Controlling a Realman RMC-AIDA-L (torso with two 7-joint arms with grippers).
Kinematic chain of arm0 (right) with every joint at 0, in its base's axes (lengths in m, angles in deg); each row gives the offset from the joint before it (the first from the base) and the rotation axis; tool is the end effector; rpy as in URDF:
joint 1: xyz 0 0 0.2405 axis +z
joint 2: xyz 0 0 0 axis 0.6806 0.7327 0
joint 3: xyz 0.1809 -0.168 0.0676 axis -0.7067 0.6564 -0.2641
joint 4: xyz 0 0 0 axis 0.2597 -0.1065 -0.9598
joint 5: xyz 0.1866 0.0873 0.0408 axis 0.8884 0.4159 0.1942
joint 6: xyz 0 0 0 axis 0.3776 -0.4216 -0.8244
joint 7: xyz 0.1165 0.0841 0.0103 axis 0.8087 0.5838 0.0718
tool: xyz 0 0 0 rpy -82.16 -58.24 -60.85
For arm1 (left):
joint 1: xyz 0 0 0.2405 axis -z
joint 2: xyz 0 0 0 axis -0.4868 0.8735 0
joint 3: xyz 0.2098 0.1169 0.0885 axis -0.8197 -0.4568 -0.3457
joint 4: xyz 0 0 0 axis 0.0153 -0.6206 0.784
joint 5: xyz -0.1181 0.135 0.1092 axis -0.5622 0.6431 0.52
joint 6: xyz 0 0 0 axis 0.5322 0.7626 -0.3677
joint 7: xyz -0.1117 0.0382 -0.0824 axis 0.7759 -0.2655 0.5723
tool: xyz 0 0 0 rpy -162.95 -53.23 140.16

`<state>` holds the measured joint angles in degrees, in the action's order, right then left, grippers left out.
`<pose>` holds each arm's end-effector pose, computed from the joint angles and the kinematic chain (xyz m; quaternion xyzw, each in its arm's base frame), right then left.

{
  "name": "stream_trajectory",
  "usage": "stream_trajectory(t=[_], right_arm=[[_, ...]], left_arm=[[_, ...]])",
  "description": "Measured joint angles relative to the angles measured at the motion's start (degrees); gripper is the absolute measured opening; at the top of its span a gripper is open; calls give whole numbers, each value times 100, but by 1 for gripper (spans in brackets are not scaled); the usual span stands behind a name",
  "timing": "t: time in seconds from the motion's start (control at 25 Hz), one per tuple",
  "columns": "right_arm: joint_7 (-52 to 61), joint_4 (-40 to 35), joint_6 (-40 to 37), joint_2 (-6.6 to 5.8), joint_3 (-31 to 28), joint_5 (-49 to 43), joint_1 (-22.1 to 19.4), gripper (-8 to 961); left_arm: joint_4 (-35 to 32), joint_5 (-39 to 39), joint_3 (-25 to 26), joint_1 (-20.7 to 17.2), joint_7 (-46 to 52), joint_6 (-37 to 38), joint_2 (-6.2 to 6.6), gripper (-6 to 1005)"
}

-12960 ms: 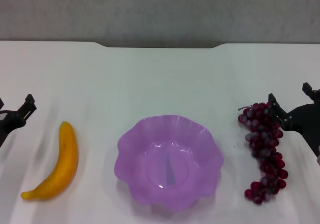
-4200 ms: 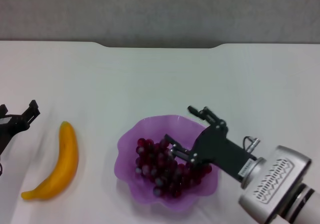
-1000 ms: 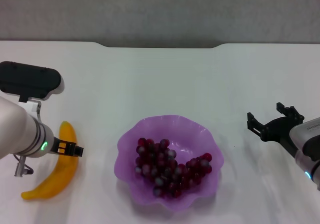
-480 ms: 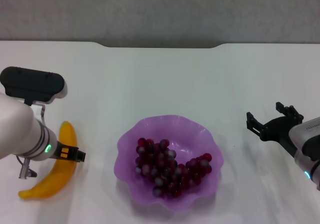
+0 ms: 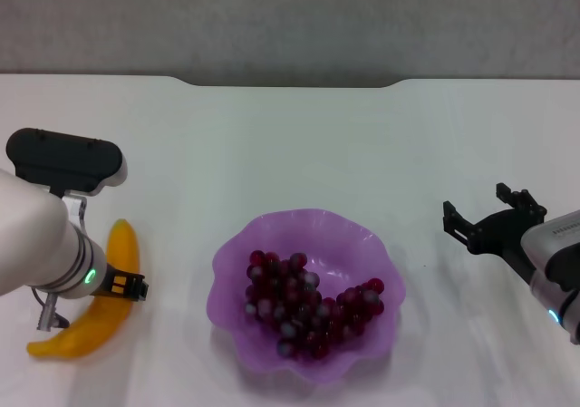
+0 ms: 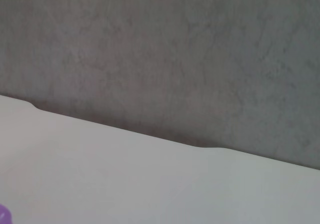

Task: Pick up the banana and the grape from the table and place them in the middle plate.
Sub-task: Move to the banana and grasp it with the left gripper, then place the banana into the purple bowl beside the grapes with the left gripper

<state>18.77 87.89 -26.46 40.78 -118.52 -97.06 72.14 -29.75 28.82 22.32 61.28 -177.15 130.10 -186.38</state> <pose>0.3153 0.3556 -0.0693 -0.7942 0.2621 0.1480 0.5278 -0.2638 0.3755 -0.0398 -0.7320 -0.5162 0.1717 0.4101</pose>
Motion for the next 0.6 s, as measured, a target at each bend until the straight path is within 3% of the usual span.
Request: stream_trajectory(t=[0.04,0.24,0.48,0.6], right_arm=[[0,8,-1,-2,0,0,0,876],[-2,12,-4,-4,0,0,-5,876],[-9,10,0,-7,0,0,-7,877],[-9,-2,21,-7,0,-4,-8,877]], left_arm=[[-1,-1,0,2,0,0,-1,711],[-2,-2,1,11,0,-26,-3,508],[97,-2,2,-37,4,-125,-14,522],[490,17,22,-194,8,-83,-2,529]])
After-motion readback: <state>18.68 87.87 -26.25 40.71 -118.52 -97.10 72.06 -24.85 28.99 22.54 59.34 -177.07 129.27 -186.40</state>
